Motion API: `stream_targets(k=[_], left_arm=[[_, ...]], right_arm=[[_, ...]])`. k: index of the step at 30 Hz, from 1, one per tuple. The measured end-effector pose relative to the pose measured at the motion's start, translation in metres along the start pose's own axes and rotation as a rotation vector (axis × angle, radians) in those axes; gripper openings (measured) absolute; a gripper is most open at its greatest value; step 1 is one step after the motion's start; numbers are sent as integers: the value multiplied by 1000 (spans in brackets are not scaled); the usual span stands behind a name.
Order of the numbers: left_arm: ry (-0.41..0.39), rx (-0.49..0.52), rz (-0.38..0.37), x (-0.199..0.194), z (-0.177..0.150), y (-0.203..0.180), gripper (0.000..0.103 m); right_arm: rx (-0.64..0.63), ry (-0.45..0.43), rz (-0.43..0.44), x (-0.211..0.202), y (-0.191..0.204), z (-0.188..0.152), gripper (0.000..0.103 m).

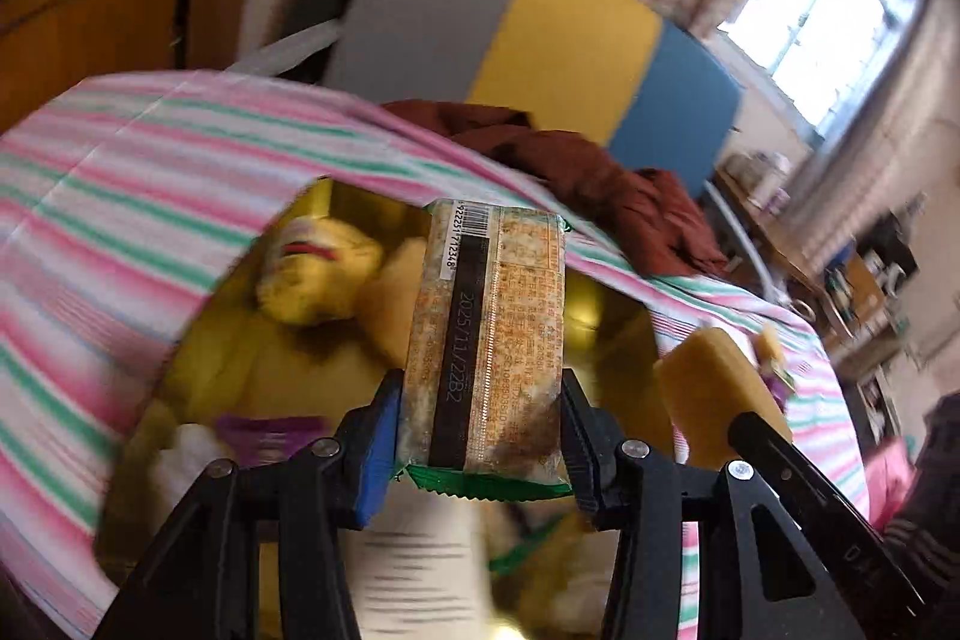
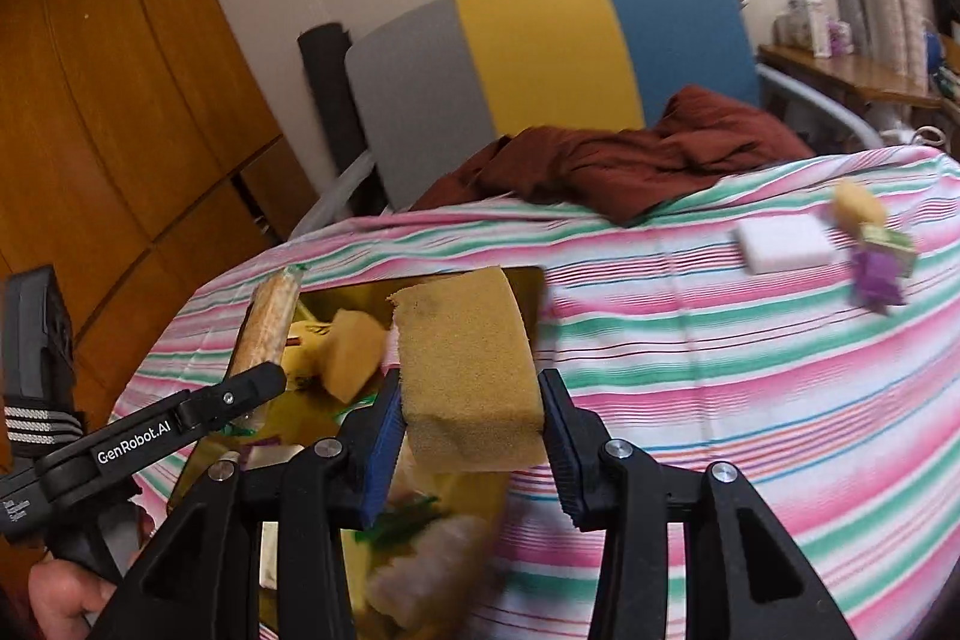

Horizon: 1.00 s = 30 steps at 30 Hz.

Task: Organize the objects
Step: 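Carry the sponge and cracker packet over the gold tray and release both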

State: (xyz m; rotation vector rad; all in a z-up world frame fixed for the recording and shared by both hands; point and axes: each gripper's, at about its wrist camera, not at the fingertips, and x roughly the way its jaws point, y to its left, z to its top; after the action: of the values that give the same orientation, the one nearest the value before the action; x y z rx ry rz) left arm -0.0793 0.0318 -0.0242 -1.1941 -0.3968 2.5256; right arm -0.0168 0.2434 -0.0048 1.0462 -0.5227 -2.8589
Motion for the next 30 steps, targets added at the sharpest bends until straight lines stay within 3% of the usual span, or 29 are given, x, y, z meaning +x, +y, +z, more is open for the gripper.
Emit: stream_targets(k=[7,10,14,18,21,23,27,30], left_arm=[[50,20,64,12,7,28,49],[85,24,76,20,8,37,49],[123,44,92,29,4,44,49],[153,27,100,38,1,49,49],[145,-16,114,35,0,53,64],[92,-47,146,23,1,55,96],[-34,-103,169,-5,3,59,100],[-59,-128,179,-10,7,57,100]], right_arm=[[-37,90,-76,48,18,3,46],[-50,144,-73,64,21,2,51],[-103,109,-103,52,26,-1,56],[-51,63,-70,27,20,-4,57],[-7,40,-55,13,13,-5,57],[10,27,-49,4,8,-6,57],[39,8,-54,-11,-2,-9,57],[53,-6,-58,-19,-9,-10,57]])
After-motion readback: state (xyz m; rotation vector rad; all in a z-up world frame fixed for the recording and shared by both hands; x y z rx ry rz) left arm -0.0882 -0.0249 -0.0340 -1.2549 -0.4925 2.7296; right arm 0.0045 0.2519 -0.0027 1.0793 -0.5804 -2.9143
